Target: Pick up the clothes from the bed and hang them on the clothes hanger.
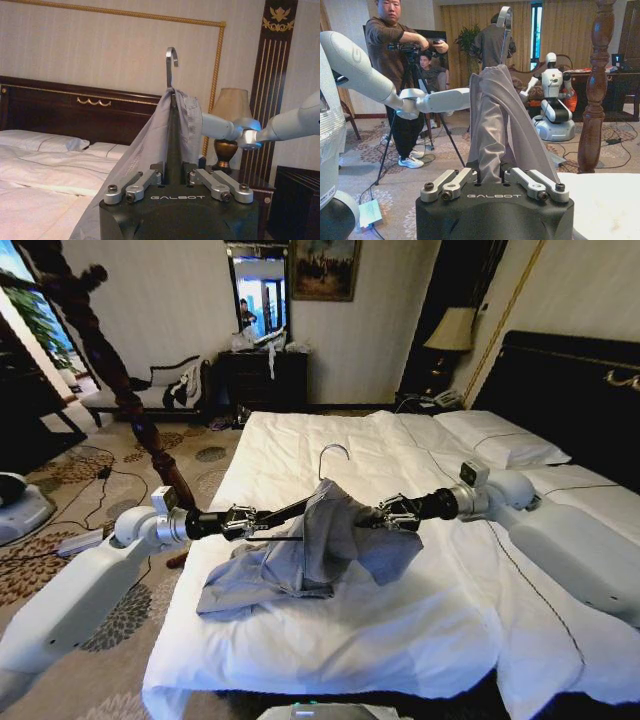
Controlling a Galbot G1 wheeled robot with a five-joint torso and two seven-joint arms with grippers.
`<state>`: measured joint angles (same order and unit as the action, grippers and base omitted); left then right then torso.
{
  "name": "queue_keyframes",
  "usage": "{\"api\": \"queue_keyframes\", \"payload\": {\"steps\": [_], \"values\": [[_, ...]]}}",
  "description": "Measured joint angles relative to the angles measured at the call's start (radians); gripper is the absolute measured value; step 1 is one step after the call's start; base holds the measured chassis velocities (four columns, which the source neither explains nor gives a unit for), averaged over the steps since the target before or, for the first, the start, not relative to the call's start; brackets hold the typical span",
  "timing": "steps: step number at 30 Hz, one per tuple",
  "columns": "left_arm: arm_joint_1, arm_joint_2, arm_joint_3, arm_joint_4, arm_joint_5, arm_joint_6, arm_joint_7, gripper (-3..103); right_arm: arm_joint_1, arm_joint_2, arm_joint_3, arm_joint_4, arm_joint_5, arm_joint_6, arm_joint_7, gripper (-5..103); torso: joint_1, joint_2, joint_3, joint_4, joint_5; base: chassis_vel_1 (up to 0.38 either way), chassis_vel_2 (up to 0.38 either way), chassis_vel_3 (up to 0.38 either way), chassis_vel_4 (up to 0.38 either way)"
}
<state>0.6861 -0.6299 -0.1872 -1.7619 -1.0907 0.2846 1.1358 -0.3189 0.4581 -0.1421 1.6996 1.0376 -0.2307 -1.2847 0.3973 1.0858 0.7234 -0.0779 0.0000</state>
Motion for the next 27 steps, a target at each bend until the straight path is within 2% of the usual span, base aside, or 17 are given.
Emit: {"api": "queue_keyframes", "payload": {"steps": [6,9,11,14,17,18,20,21,23,24,25,27], "values": [[-0.002,0.000,0.002,0.009,-0.005,-0.002,-0.007,16,0.001,0.002,0.002,-0.001,-0.011,-0.008,0.004,16,0.000,0.000,0.000,0.0000,0.0000,0.000,0.000,0.000,0.000],[-0.002,-0.001,0.003,0.014,-0.005,-0.004,-0.014,32,-0.001,0.001,0.004,0.000,-0.013,-0.010,0.004,16,0.000,0.000,0.000,0.0001,0.0000,0.000,0.000,0.000,0.000],[-0.003,-0.002,0.003,0.015,-0.005,-0.004,-0.014,32,-0.001,0.001,0.004,0.000,-0.014,-0.011,0.003,16,0.000,0.000,0.000,0.0001,0.0000,0.000,0.000,0.000,0.000],[-0.008,-0.006,0.008,0.018,-0.005,-0.006,-0.015,48,-0.007,0.002,0.007,0.002,-0.015,-0.014,0.003,16,0.000,0.000,0.000,0.0000,0.0000,0.000,0.000,0.000,0.000],[-0.011,-0.007,0.010,0.019,-0.005,-0.007,-0.015,54,-0.009,0.002,0.008,0.002,-0.015,-0.014,0.003,16,0.000,0.000,0.000,0.0000,0.0000,0.000,0.000,0.000,0.000],[-0.013,-0.009,0.011,0.020,-0.008,-0.008,-0.014,65,-0.014,0.002,0.009,0.003,-0.016,-0.015,0.007,16,0.000,0.000,0.000,0.0000,0.0000,0.000,0.000,0.000,0.000],[-0.014,-0.010,0.010,0.020,-0.009,-0.009,-0.014,65,-0.015,0.002,0.009,0.003,-0.016,-0.015,0.008,16,0.000,0.000,0.000,0.0001,0.0000,0.000,0.000,0.000,0.000],[-0.018,-0.013,0.000,0.022,-0.016,-0.011,-0.016,70,-0.018,0.002,0.010,0.003,-0.016,-0.015,0.011,16,0.000,0.000,0.000,0.0000,-0.0001,0.000,0.000,0.000,0.000],[-0.031,-0.021,-0.026,0.033,-0.047,-0.020,-0.041,81,-0.024,0.003,0.012,0.002,-0.016,-0.014,0.013,16,0.000,0.000,0.000,0.0000,0.0000,0.000,0.000,0.000,0.000],[-0.031,-0.021,-0.026,0.033,-0.047,-0.020,-0.041,81,-0.024,0.003,0.012,0.002,-0.016,-0.014,0.013,16,0.000,0.000,0.000,0.0000,0.0000,0.000,0.000,0.000,0.000],[-0.037,-0.023,-0.033,0.041,-0.057,-0.026,-0.061,86,-0.026,0.003,0.013,0.002,-0.016,-0.014,0.013,16,0.000,0.000,0.000,0.0001,0.0000,0.000,0.000,0.000,0.000],[-0.063,-0.027,-0.048,0.085,-0.106,-0.054,-0.173,97,-0.032,0.004,0.015,0.002,-0.017,-0.014,0.012,16,0.000,0.000,0.000,0.0000,0.0001,0.000,0.000,0.000,0.000]]}}
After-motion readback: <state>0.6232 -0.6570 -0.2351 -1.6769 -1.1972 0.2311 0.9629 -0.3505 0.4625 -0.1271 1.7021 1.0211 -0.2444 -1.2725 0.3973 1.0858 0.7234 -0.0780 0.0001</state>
